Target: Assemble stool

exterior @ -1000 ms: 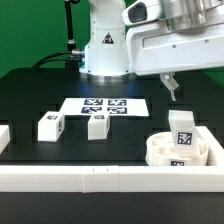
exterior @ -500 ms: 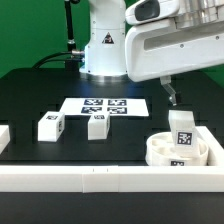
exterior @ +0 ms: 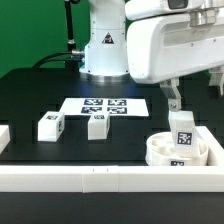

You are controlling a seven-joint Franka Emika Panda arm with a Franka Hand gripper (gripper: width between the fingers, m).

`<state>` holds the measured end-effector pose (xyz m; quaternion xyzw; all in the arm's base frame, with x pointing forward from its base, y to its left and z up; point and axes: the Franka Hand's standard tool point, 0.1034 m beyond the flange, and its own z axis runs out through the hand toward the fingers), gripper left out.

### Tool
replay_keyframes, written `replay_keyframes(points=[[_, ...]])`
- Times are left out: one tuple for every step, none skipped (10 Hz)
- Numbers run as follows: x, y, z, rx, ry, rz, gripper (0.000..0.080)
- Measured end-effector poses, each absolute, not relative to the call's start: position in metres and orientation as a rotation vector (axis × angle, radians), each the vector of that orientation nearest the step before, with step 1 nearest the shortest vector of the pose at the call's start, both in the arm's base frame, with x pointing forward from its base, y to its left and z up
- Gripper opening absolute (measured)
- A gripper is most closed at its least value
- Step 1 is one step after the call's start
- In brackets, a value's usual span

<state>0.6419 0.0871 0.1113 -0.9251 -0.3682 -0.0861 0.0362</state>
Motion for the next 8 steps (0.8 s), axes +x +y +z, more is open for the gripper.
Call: replay_keyframes(points=[[0.643, 0.085, 0.111, -2.812, -1.246, -0.267, 0.0648], [0.643, 0.084, 0.11, -2.785, -1.328, -0.265, 0.0648], [0.643, 0.081, 0.11, -2.731, -1.472, -0.262, 0.0648], [0.642, 0.081, 0.109, -2.684, -1.588, -0.252, 0.0648], [0.641, 0.086, 0.108, -2.615, -1.739, -0.237, 0.0648], [0.64, 0.09, 0.108, -2.558, -1.846, -0.228, 0.0648], [0.639, 0.092, 0.106, -2.533, -1.893, -0.219, 0.0648], [0.638, 0.093, 0.102, -2.55, -1.862, -0.213, 0.0648]])
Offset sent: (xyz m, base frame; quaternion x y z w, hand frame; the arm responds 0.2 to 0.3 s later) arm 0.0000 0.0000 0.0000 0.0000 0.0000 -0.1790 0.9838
